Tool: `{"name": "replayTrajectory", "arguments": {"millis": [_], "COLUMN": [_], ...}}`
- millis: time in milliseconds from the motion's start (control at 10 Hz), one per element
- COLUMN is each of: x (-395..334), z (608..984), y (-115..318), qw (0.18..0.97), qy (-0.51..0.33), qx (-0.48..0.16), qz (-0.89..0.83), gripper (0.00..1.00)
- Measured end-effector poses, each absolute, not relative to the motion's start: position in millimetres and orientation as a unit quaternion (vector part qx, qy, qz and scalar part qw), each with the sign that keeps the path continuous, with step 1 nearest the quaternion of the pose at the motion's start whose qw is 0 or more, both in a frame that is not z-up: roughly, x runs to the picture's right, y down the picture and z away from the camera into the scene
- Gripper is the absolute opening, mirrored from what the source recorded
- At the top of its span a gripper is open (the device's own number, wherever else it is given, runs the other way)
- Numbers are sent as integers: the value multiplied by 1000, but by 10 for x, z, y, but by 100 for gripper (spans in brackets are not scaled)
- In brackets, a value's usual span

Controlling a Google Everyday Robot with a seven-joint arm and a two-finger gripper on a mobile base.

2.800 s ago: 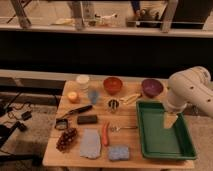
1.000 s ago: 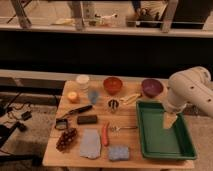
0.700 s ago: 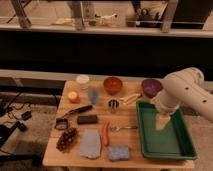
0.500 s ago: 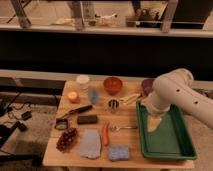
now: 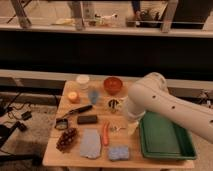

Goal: Place grapes in purple bowl

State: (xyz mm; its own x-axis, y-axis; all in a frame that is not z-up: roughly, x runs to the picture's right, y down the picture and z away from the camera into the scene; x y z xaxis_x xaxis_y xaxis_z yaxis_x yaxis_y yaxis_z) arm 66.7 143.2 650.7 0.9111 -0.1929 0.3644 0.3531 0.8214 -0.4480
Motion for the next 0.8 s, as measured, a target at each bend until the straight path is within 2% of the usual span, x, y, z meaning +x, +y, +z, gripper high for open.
{"name": "replayTrajectory", "arguments": {"millis": [100,800], "x": [325,349], "z": [6504,6516], "y": [1508,1511], "qw": [935,936], "qy": [-172,-171], "qx": [-262,-262], "qz": [-163,-162], "gripper": [80,80]}}
